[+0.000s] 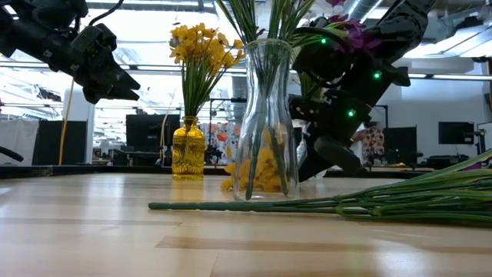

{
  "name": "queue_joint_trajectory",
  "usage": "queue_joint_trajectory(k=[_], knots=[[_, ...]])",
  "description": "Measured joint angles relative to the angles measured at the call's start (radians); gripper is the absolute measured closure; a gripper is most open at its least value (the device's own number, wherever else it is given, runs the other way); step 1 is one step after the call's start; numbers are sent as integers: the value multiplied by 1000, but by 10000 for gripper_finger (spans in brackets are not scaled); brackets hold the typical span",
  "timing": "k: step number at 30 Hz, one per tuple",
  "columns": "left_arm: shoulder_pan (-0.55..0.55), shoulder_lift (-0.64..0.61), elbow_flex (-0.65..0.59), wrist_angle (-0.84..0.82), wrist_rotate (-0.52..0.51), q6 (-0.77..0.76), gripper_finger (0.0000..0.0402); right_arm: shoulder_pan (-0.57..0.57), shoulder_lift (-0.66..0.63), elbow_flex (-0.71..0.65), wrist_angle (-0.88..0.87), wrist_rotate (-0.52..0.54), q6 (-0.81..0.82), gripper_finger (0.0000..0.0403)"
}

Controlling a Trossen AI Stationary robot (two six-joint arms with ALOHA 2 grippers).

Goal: Sort flowers into vase by color
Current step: Put the yellow flowers into the yellow vase

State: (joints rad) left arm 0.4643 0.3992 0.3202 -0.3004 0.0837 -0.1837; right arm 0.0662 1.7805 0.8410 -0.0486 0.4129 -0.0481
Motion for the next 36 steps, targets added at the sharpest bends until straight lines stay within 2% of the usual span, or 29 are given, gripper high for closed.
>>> queue_joint_trajectory(k=[10, 21, 31, 36], knots=[[0, 0, 0, 0, 1, 0, 191, 0, -2, 0, 9, -2, 113, 385], [0, 0, 0, 4, 0, 0, 191, -10, -2, 1, 116, -2, 232, 384], [0, 0, 0, 10, 1, -2, 191, -12, -2, 56, 140, -2, 227, 384], [0, 0, 0, 17, 63, -37, 191, -16, -2, 76, 139, -2, 226, 379]])
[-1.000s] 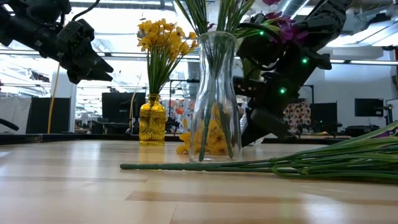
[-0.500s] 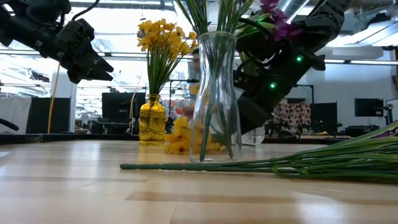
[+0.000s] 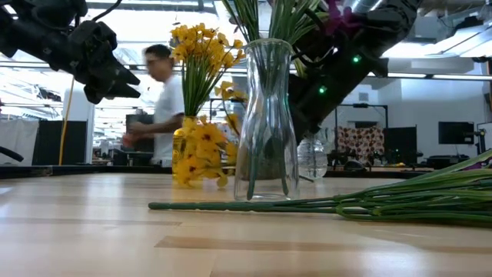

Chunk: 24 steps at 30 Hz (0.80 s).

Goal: Sort flowers into vase by color
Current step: Put the yellow flowers into the yellow vase

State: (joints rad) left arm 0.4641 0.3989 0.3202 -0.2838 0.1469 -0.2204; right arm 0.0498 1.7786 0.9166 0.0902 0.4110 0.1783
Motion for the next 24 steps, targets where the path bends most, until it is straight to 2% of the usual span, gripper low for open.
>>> queue_joint_trajectory(k=[4, 8, 16, 24], knots=[[-2, 0, 0, 17, 69, -11, 191, 0, 0, 15, 1, 0, -2, 379], [-43, 8, 0, 17, 78, -4, 191, 0, 0, 27, 1, 0, -3, 379], [-208, 57, 0, 10, 77, 33, 191, -13, 0, 42, 3, 1, -2, 379], [-384, 127, 0, 23, 8, -63, 191, -20, -1, 43, 20, 6, -2, 379]])
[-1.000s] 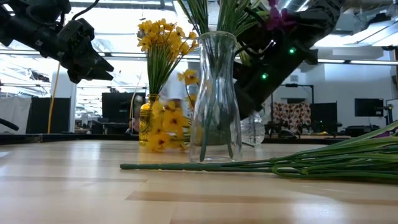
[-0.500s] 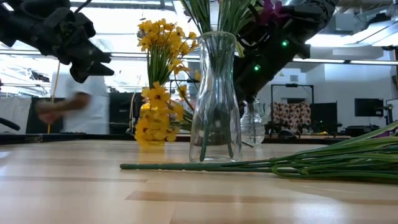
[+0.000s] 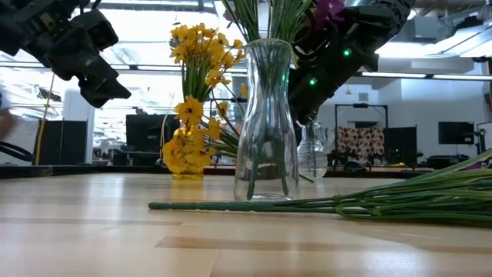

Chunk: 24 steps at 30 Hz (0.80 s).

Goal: Sort flowers into vase by color
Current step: Put the yellow flowers into the yellow vase

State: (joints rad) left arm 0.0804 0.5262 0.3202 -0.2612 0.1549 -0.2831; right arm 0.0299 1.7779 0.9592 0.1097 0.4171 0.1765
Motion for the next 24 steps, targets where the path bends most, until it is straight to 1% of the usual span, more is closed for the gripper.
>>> queue_joint_trajectory(k=[3, 7, 14, 17, 20, 24], knots=[[-71, 35, 0, 36, -48, -42, 191, 0, 0, 0, 1, 0, 0, 379], [-173, 102, 0, 128, -130, -79, 191, 0, 0, 0, 4, 0, 1, 379], [-332, 252, 0, 296, -348, -163, 191, 0, 0, 0, 4, 0, 2, 379], [-390, 328, 0, 382, -427, -195, 191, 0, 0, 0, 4, 0, 2, 379], [-431, 411, 0, 487, -477, -257, 191, 0, 0, 0, 5, 0, 2, 379], [-470, 538, 0, 638, -516, -335, 191, 0, 0, 0, 5, 0, 3, 379]])
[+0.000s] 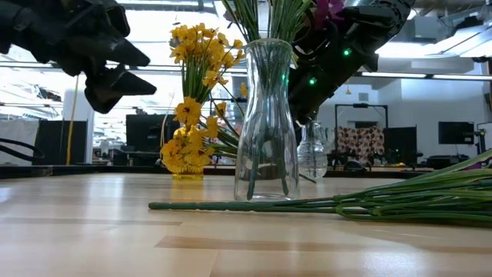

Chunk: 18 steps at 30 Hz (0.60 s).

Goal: Sort flowers into vase by color
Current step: Put the yellow flowers into the yellow vase

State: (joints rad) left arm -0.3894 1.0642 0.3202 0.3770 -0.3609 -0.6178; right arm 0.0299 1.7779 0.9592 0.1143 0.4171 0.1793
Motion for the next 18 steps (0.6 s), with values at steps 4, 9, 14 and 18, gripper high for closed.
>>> queue_joint_trajectory(k=[4, 9, 14, 18], knots=[[-25, 148, 0, 177, -59, -83, 191, 0, 0, 0, 0, 0, 21, 379], [-37, 325, 0, 406, -169, -181, 191, 0, 0, 0, 0, 0, 25, 379], [-37, 473, 21, 546, -251, -327, 191, 0, 0, 0, 0, 0, 26, 379], [-37, 579, 83, 560, -256, -427, 191, 0, 0, 0, 4, 0, 26, 379]])
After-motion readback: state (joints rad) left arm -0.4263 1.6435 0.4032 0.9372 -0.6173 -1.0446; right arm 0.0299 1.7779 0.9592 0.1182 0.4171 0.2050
